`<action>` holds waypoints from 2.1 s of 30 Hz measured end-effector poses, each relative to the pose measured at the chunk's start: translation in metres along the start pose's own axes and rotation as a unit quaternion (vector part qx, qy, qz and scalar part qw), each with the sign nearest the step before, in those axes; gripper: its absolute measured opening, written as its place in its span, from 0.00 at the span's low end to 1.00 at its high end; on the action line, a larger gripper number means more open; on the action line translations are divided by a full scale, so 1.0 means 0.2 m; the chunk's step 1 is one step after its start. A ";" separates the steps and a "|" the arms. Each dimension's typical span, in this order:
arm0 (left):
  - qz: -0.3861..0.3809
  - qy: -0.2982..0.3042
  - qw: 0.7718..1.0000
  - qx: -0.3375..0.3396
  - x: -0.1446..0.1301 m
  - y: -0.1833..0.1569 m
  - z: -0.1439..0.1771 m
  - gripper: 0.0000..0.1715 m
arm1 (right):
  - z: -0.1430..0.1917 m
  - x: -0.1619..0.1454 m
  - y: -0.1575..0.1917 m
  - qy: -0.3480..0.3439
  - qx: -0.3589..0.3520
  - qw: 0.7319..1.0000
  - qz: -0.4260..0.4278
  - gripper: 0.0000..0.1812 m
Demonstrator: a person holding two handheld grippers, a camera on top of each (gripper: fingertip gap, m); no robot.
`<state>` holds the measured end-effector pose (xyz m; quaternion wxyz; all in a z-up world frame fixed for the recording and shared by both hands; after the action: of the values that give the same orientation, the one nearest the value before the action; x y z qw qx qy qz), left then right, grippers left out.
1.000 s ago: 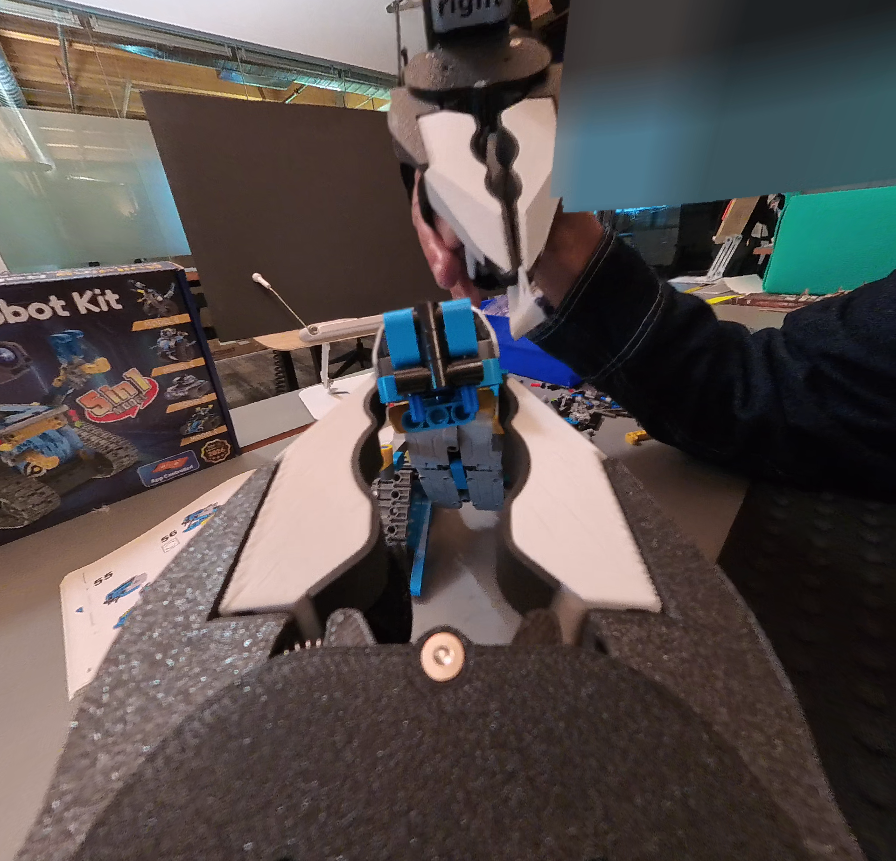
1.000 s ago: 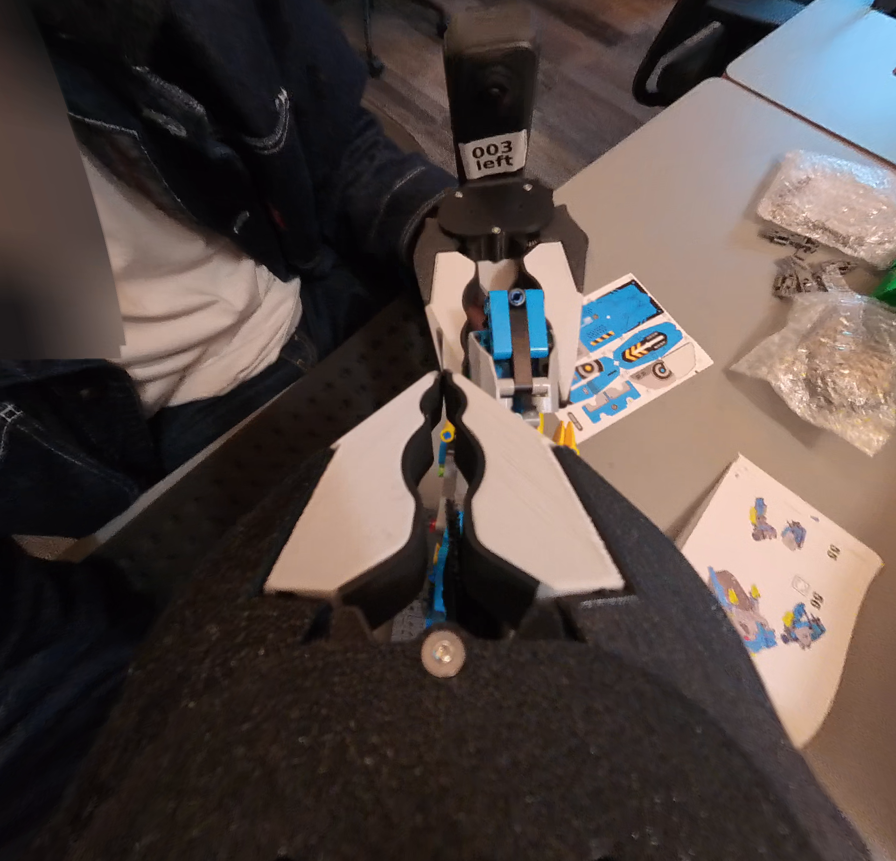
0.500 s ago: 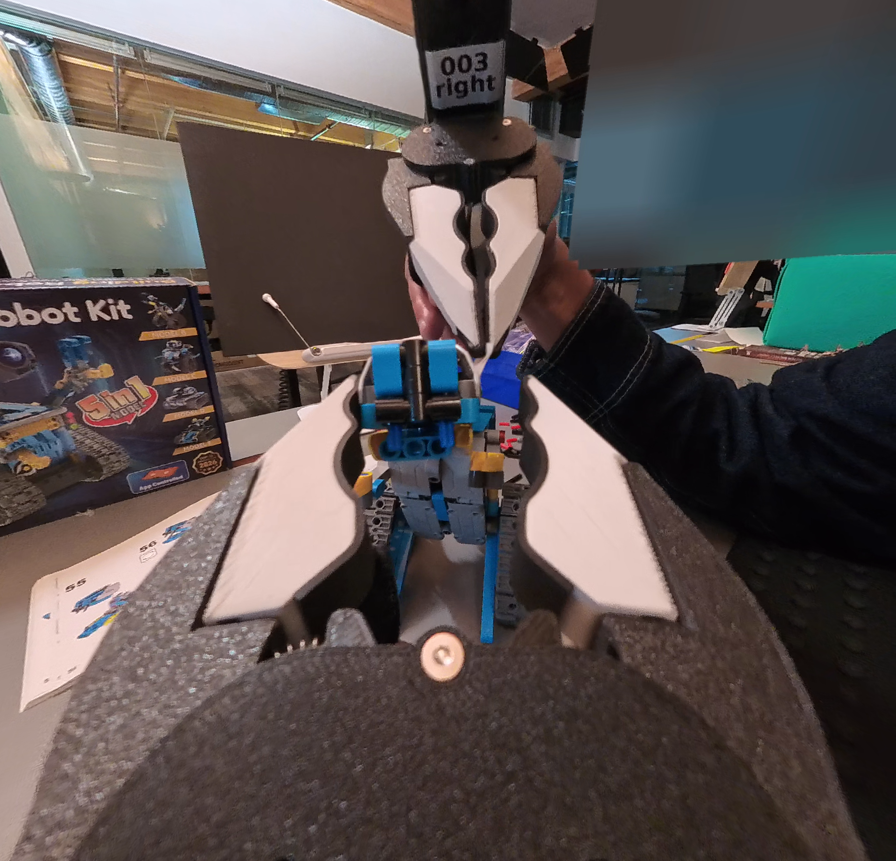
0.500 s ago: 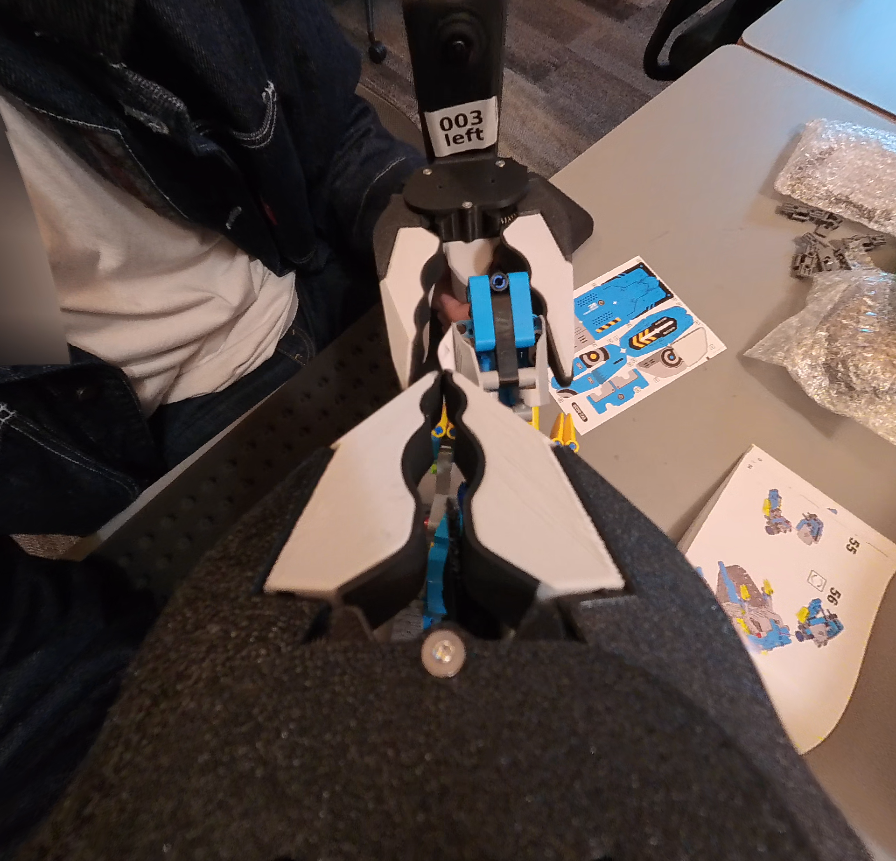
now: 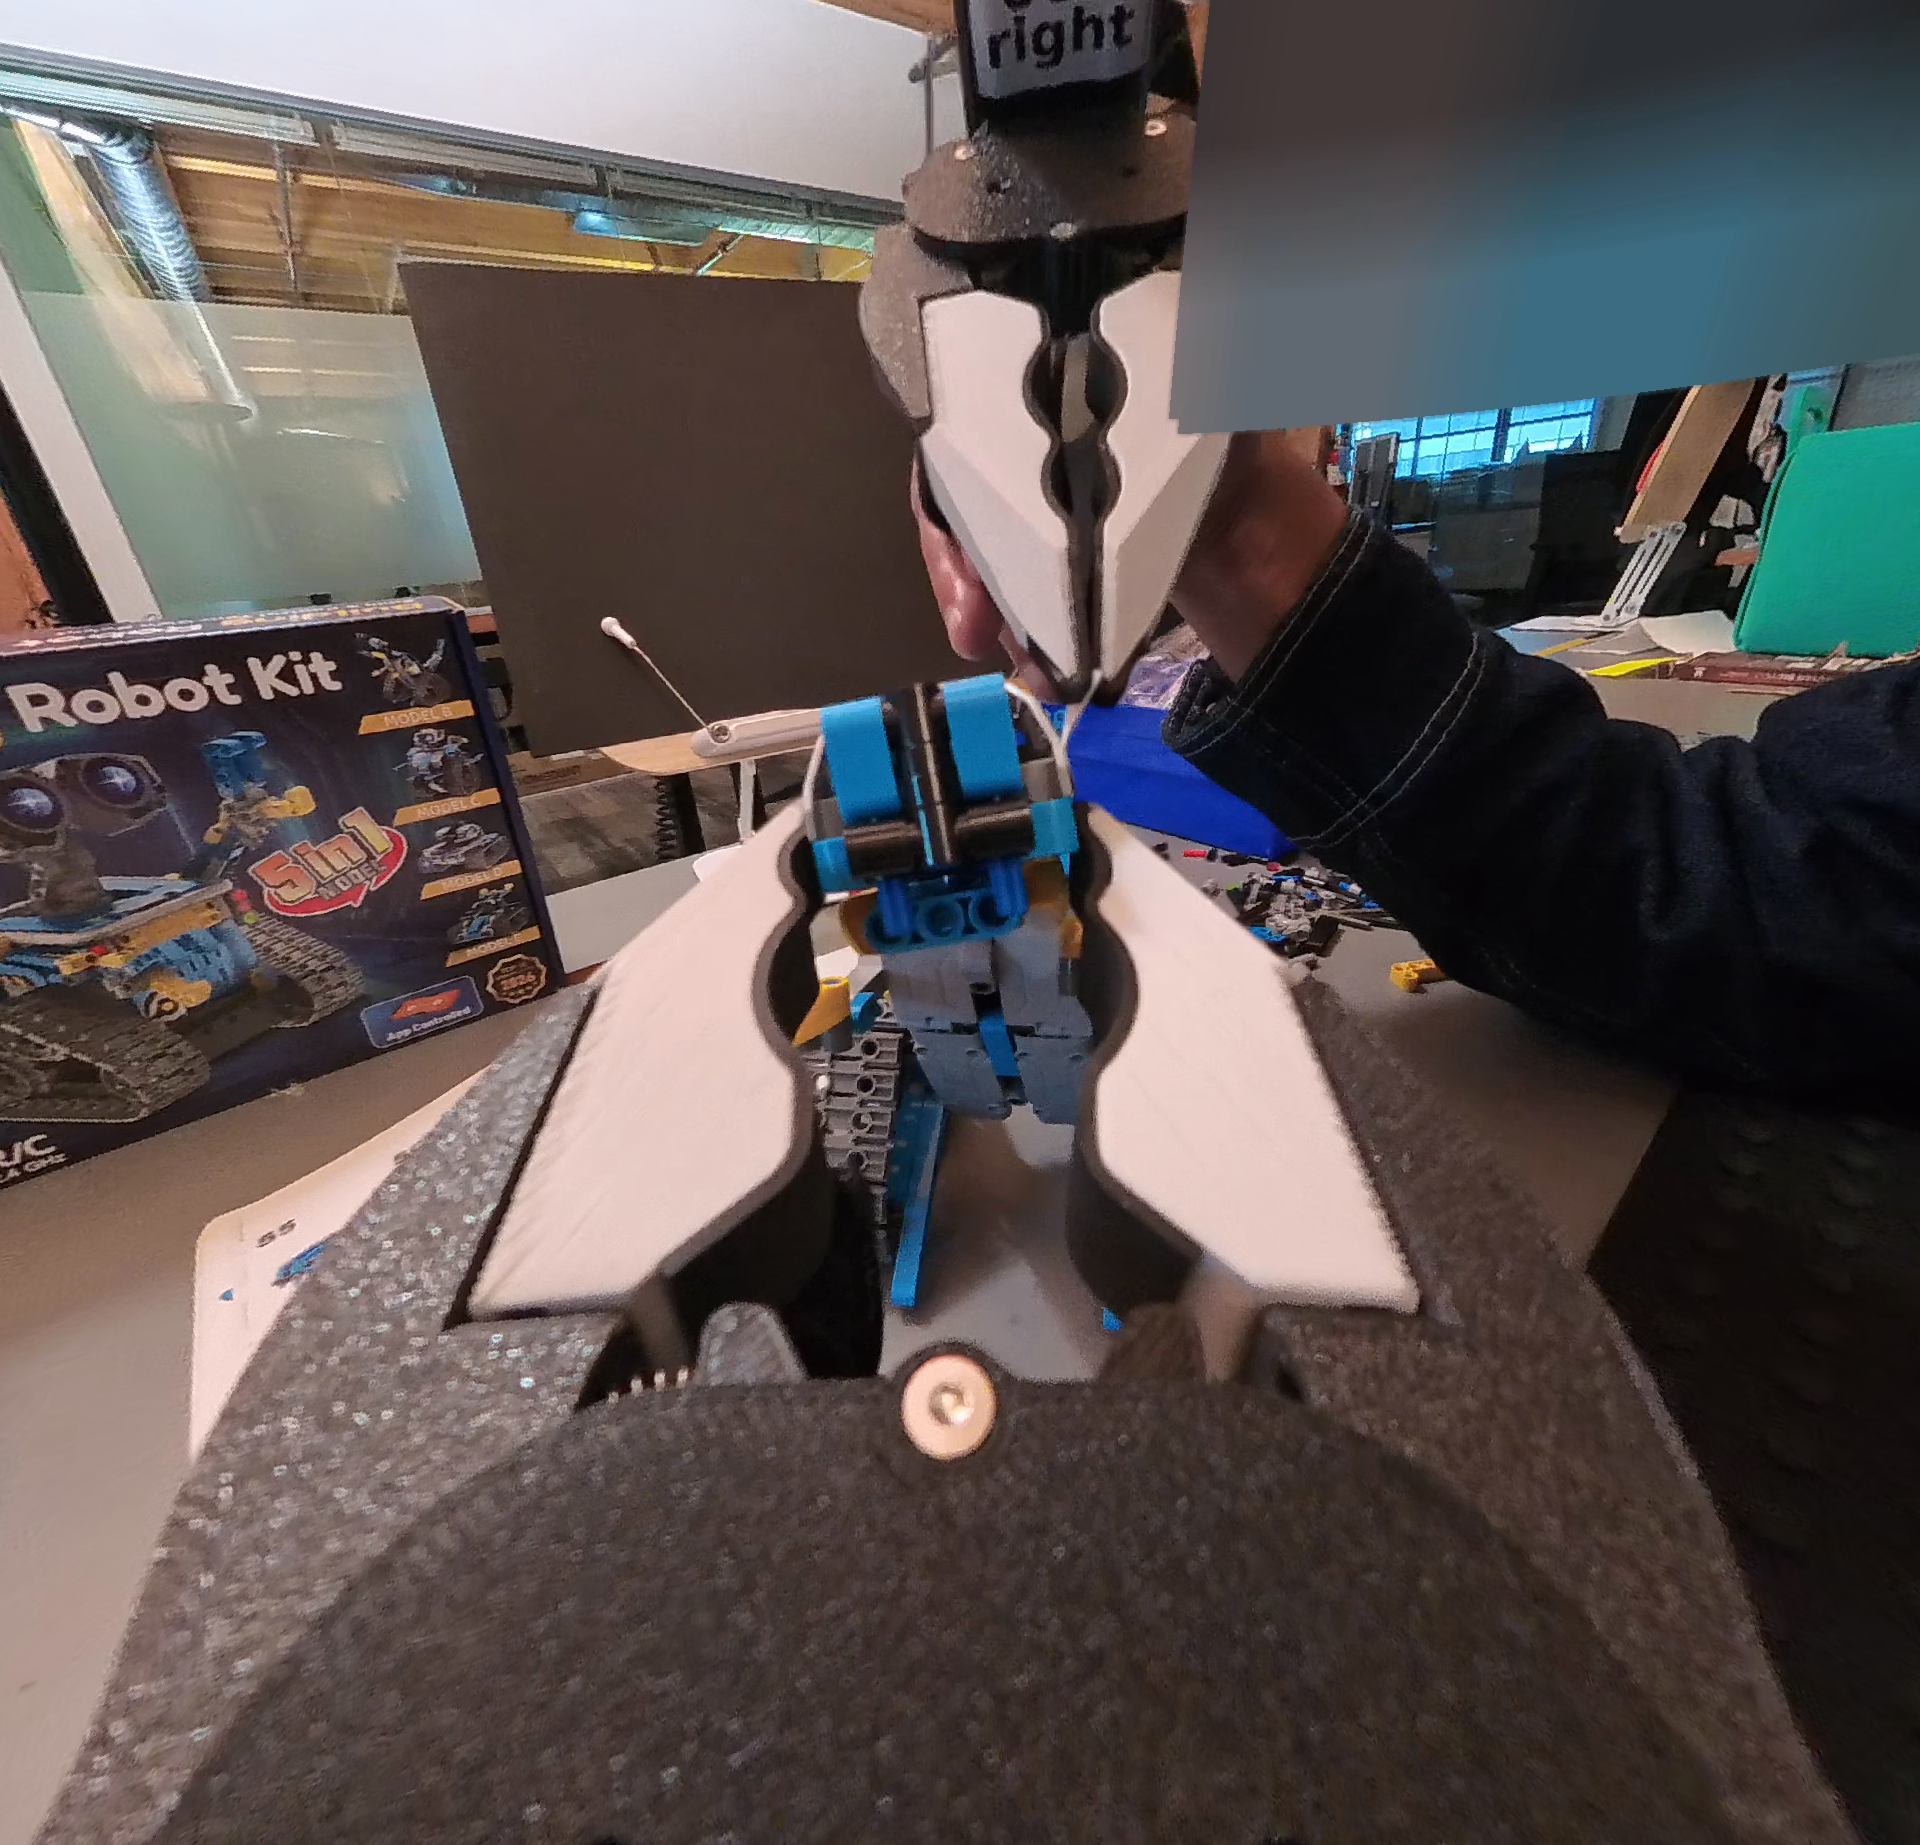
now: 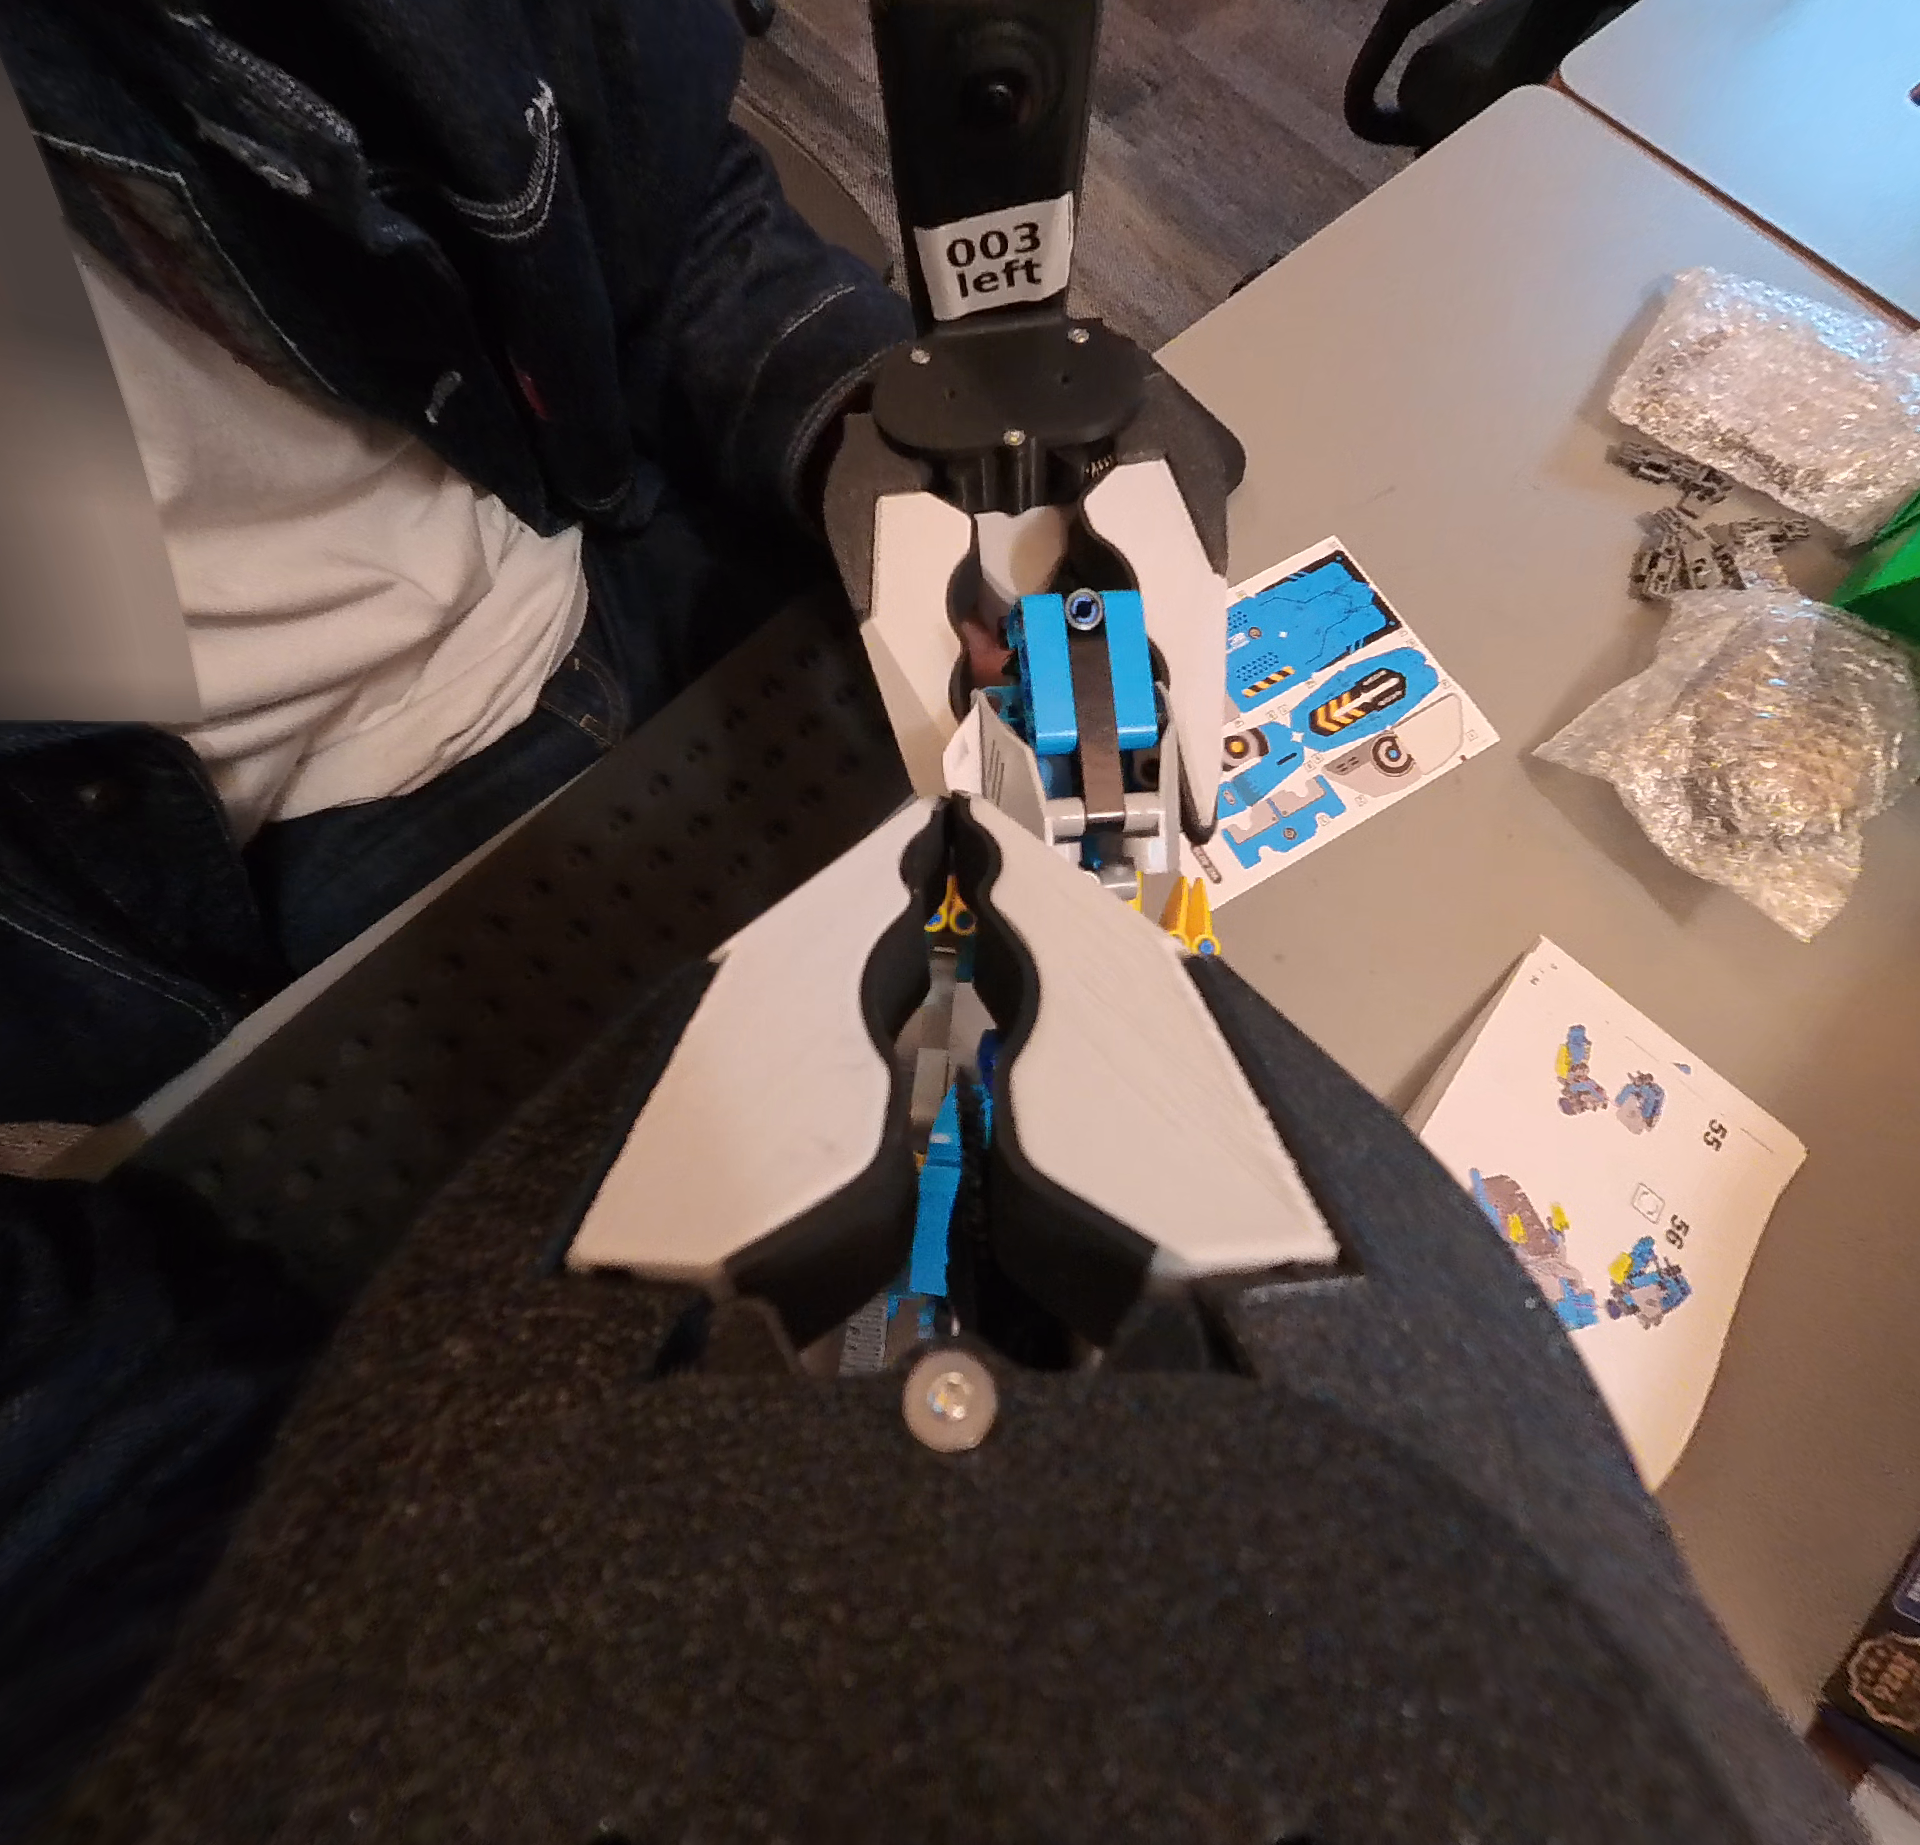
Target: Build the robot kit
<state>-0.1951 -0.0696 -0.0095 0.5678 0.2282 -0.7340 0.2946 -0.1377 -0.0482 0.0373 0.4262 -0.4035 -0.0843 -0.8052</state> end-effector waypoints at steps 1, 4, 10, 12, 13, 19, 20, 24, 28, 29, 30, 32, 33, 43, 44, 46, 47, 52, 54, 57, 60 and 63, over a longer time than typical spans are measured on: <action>-0.003 0.003 1.000 0.001 -0.01 0.00 0.00 0.27 | 0.00 0.00 -0.01 -0.005 0.001 1.000 -0.004 0.00; -0.015 0.012 1.000 0.008 -0.02 0.00 -0.01 0.27 | 0.01 -0.01 -0.02 -0.017 0.003 1.000 -0.016 0.00; 0.018 0.020 1.000 0.002 -0.02 0.03 -0.01 0.26 | 0.00 0.00 0.00 0.017 -0.017 1.000 0.013 0.00; 0.007 0.020 1.000 0.003 -0.02 0.03 -0.01 0.26 | -0.03 0.01 0.03 0.035 -0.010 0.999 0.022 0.00; -0.001 0.021 1.000 0.008 -0.03 0.03 -0.01 0.26 | -0.04 0.01 0.04 0.035 -0.002 0.999 0.026 0.00; 0.013 0.020 1.000 0.005 -0.02 0.04 0.00 0.26 | -0.01 0.05 0.09 0.033 0.003 0.999 0.036 0.00; 0.010 0.019 1.000 0.005 -0.02 0.03 0.00 0.26 | 0.00 0.06 0.07 0.025 -0.011 0.999 0.034 0.00; 0.020 0.016 1.000 -0.003 -0.02 0.03 0.01 0.26 | 0.01 0.03 0.02 0.045 -0.042 0.998 0.024 0.00; 0.019 0.010 1.000 -0.010 -0.02 0.01 0.01 0.29 | 0.01 0.02 0.01 0.036 -0.038 0.999 0.016 0.00; 0.018 0.008 1.000 -0.011 -0.01 0.01 0.01 0.31 | 0.01 0.02 0.01 0.030 -0.033 0.999 0.014 0.00; 0.018 0.004 1.000 -0.012 -0.01 0.01 0.01 0.32 | 0.02 0.02 0.01 0.026 -0.032 0.999 0.015 0.00; 0.022 -0.004 1.000 -0.013 0.01 0.00 0.02 0.34 | 0.02 0.02 0.01 0.026 -0.032 0.999 0.013 0.00; 0.024 -0.007 1.000 -0.014 0.01 0.00 0.02 0.34 | 0.02 0.02 0.02 0.026 -0.030 0.999 0.014 0.00; 0.031 -0.018 0.999 -0.019 0.03 -0.01 0.02 0.35 | 0.01 0.02 0.00 0.025 -0.029 0.999 0.012 0.00; 0.031 -0.018 0.999 -0.019 0.03 -0.01 0.02 0.35 | 0.00 0.02 0.00 0.024 -0.030 0.999 0.012 0.00; 0.032 -0.019 0.999 -0.018 0.03 -0.01 0.02 0.35 | 0.00 0.02 0.00 0.023 -0.026 0.999 0.011 0.00; 0.034 -0.020 0.999 -0.016 0.03 -0.01 0.03 0.34 | 0.00 0.01 0.00 0.025 -0.025 0.999 0.010 0.00; 0.045 -0.026 0.998 -0.019 0.04 0.00 0.03 0.31 | -0.01 0.00 0.00 0.027 -0.022 0.999 0.009 0.00; 0.044 -0.027 0.999 -0.019 0.04 0.00 0.03 0.31 | -0.01 0.01 0.00 0.025 -0.021 0.999 0.009 0.00; 0.045 -0.026 0.998 -0.019 0.04 0.00 0.03 0.31 | -0.01 0.00 0.00 0.026 -0.021 0.999 0.009 0.00; 0.044 -0.023 0.999 -0.019 0.04 0.00 0.03 0.31 | -0.01 0.00 0.00 0.028 -0.023 0.999 0.009 0.00; 0.044 -0.024 0.999 -0.018 0.04 0.00 0.03 0.30 | -0.01 0.00 0.00 0.029 -0.024 0.999 0.006 0.00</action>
<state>-0.2017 -0.0736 -0.0030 0.5406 0.1918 -0.7620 0.3005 -0.1390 -0.0480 0.0364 0.4238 -0.3904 -0.0498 -0.8158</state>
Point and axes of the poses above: each gripper's, where its closed fingertips meet, z back along the fingers, x out of its top, y = z × x across the jaws, the point moved 4 cm from there along z, back along the fingers, and after that the axes turned 15 degrees about z, right-handed, at the moved point
